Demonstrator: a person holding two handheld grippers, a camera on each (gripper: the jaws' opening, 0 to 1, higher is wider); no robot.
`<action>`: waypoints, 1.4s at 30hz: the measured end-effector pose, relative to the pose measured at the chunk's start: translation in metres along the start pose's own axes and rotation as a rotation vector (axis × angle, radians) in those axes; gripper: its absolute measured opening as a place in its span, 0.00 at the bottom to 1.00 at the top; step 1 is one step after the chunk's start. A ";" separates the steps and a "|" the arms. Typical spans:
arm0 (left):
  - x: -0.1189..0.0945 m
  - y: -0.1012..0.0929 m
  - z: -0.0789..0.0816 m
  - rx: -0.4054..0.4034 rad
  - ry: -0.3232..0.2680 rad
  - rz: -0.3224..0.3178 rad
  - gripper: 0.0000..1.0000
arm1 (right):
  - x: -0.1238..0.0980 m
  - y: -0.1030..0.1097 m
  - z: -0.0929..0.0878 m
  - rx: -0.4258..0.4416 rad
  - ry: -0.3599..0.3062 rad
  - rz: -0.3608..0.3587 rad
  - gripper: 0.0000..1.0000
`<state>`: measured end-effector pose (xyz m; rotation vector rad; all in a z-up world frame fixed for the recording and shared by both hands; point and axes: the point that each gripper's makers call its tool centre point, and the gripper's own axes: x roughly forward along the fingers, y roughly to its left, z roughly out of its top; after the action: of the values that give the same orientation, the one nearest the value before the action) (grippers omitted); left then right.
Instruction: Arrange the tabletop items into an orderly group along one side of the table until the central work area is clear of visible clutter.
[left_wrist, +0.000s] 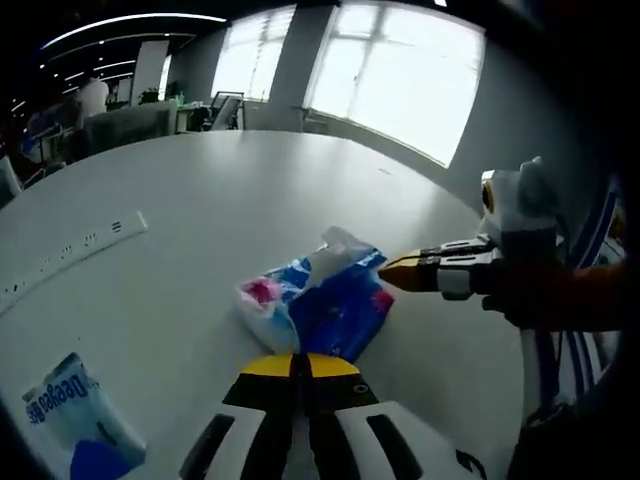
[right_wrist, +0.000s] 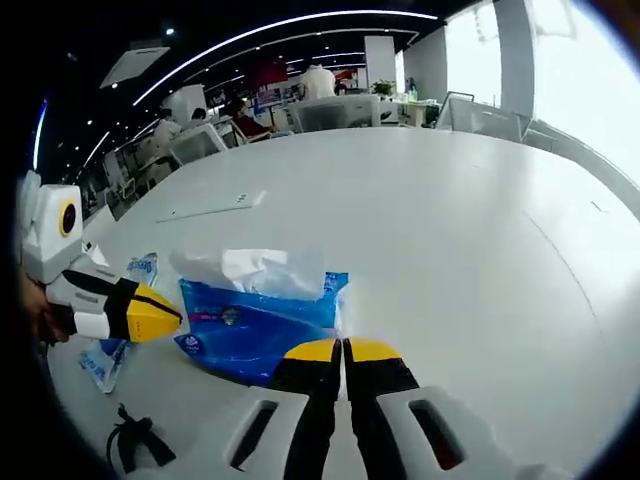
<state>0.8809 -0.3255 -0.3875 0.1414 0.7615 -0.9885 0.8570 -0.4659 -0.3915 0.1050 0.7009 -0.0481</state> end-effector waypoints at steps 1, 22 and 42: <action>0.000 0.000 0.000 -0.005 0.001 -0.001 0.01 | 0.000 0.000 0.000 0.001 -0.001 0.001 0.00; -0.019 -0.002 0.006 0.040 -0.002 -0.016 0.05 | -0.018 0.000 0.005 0.037 -0.026 -0.014 0.12; -0.080 0.034 0.019 0.144 0.014 0.041 0.18 | -0.055 0.045 -0.004 0.079 -0.061 0.041 0.29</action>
<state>0.8919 -0.2583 -0.3300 0.2880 0.6970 -1.0041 0.8159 -0.4205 -0.3550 0.1925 0.6361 -0.0394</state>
